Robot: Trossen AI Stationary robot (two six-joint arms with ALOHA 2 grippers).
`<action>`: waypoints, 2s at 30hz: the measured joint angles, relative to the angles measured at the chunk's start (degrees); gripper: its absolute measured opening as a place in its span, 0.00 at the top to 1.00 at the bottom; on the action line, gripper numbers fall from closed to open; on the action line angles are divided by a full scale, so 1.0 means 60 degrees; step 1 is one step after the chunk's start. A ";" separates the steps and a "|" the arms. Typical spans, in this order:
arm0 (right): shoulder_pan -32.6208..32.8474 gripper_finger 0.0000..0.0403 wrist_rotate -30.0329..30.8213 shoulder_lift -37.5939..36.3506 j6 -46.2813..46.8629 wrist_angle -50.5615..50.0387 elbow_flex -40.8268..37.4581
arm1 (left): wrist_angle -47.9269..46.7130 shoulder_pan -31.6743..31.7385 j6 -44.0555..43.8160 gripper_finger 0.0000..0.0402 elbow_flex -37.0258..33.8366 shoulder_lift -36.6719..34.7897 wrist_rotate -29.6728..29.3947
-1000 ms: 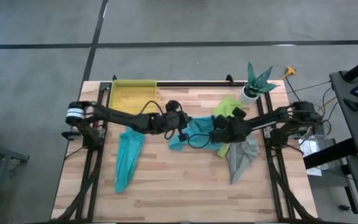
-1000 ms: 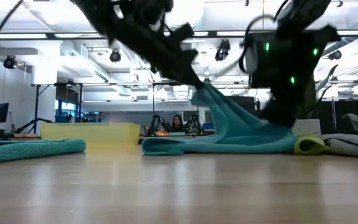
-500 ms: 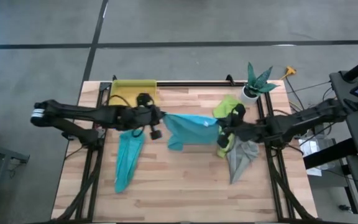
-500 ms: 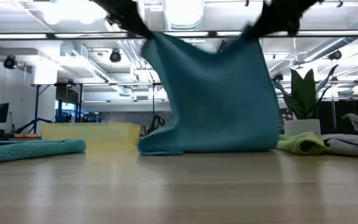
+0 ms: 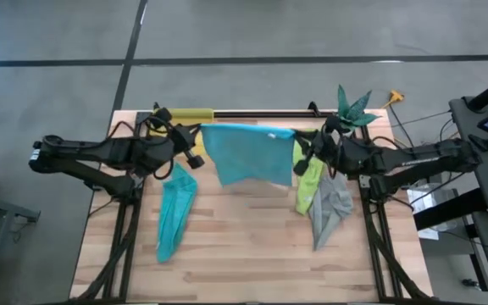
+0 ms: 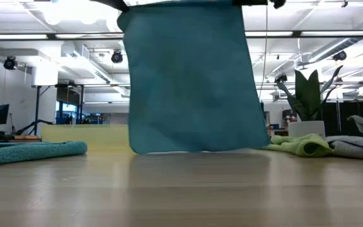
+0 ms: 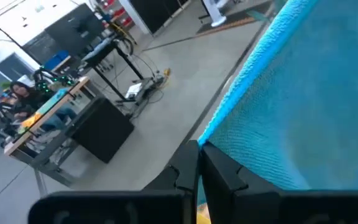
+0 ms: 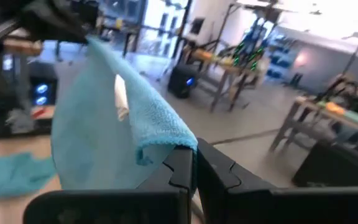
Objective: Roll microfiber towels into tight, uniform cylinder then place into a basket
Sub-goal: Roll the right light blue towel
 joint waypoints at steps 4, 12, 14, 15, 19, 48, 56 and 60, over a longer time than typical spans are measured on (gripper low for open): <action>-0.0140 0.98 -0.0566 0.0255 -0.0300 -0.0062 0.0330 | -0.0032 -0.0165 -0.0021 1.00 0.0066 0.0063 -0.0118; 0.0765 0.98 -0.1950 0.1189 0.0219 -0.1782 0.0338 | -0.1577 -0.1641 -0.1863 1.00 0.0027 0.0621 -0.0180; 0.1063 0.98 -0.1957 0.1514 0.0912 -0.2334 0.0276 | -0.2227 -0.2124 -0.2812 1.00 0.0027 0.0732 -0.0165; 0.1230 0.98 -0.1950 0.1676 0.1301 -0.2602 0.0219 | -0.2589 -0.2397 -0.3328 1.00 0.0010 0.0824 -0.0149; 0.1979 0.98 -0.1960 0.2315 0.2486 -0.2837 0.0083 | -0.3429 -0.3496 -0.5056 1.00 -0.0042 0.1283 -0.0033; 0.0758 0.98 0.2954 0.2010 -0.1806 -0.3002 0.2887 | -0.3285 -0.2236 -0.1471 1.00 0.0783 0.1431 -0.5076; 0.1490 0.98 0.1644 0.2015 -0.0893 -0.3342 0.2407 | -0.3032 -0.3502 -0.1742 1.00 0.0882 0.1478 -0.4751; 0.1548 0.98 0.1620 0.2021 -0.0182 -0.3348 0.1893 | -0.3046 -0.3690 -0.2858 1.00 0.0813 0.1615 -0.2167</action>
